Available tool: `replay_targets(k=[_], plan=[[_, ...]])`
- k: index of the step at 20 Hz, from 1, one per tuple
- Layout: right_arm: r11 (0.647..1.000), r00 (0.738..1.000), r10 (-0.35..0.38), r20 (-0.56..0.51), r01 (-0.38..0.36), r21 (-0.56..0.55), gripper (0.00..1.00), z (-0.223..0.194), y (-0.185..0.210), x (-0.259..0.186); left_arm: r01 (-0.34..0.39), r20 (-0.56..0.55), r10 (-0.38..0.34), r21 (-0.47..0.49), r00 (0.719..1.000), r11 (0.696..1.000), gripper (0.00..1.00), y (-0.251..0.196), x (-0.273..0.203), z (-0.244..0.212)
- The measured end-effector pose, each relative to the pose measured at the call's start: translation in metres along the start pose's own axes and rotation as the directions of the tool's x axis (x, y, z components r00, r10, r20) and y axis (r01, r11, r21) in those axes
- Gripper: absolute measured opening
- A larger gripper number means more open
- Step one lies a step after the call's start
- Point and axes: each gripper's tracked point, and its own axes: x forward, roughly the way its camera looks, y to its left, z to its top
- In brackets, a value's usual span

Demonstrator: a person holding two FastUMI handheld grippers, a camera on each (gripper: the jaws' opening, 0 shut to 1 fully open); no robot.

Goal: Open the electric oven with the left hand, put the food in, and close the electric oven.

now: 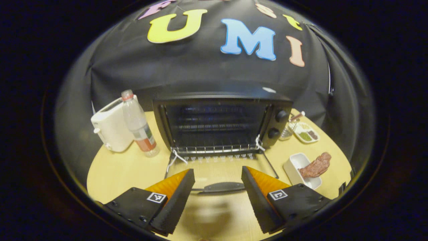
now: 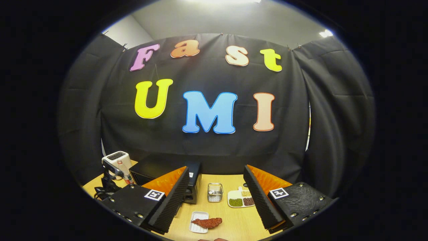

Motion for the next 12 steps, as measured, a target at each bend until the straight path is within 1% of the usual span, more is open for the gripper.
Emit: replay_targets(k=[2, 3, 5, 6, 7, 9, 10, 11, 12], plan=[[0.999, 1.000, 0.007, -0.015, -0.007, 0.034, 0.98, -0.008, -0.003, 0.004, 0.003, 0.090, -0.003, 0.001, 0.996, 1.000, 0.95, -0.002, -0.020, 0.046], [0.998, 1.000, 0.011, -0.021, -0.010, 0.057, 0.98, -0.011, -0.005, 0.008, 0.008, 0.140, -0.008, -0.001, 0.990, 1.000, 0.92, -0.004, -0.033, 0.070], [0.995, 0.998, 0.024, -0.053, -0.018, 0.098, 0.98, -0.026, -0.009, 0.015, 0.015, 0.237, -0.015, 0.002, 0.971, 1.000, 1.00, -0.008, -0.059, 0.118], [0.993, 0.997, 0.028, -0.077, -0.019, 0.115, 0.98, -0.036, -0.013, 0.021, 0.014, 0.276, -0.015, 0.004, 0.961, 1.000, 1.00, -0.009, -0.071, 0.137], [0.990, 0.994, 0.040, -0.106, -0.026, 0.138, 0.98, -0.048, -0.016, 0.025, 0.012, 0.318, -0.012, 0.003, 0.948, 1.000, 0.95, -0.010, -0.086, 0.157], [0.974, 0.983, 0.076, -0.167, -0.037, 0.225, 0.98, -0.074, -0.021, 0.033, 0.009, 0.390, -0.005, -0.007, 0.921, 1.000, 0.95, -0.009, -0.115, 0.189], [0.965, 0.977, 0.089, -0.191, -0.037, 0.261, 0.98, -0.085, -0.024, 0.037, -0.004, 0.423, 0.009, -0.013, 0.906, 1.000, 0.88, -0.006, -0.127, 0.204], [0.959, 0.973, 0.097, -0.211, -0.035, 0.280, 0.99, -0.098, -0.028, 0.041, -0.017, 0.441, 0.024, -0.020, 0.897, 1.000, 1.00, -0.002, -0.134, 0.213], [0.956, 0.968, 0.101, -0.230, -0.031, 0.290, 0.99, -0.110, -0.032, 0.045, -0.030, 0.457, 0.040, -0.028, 0.889, 0.999, 1.00, 0.001, -0.143, 0.219]])
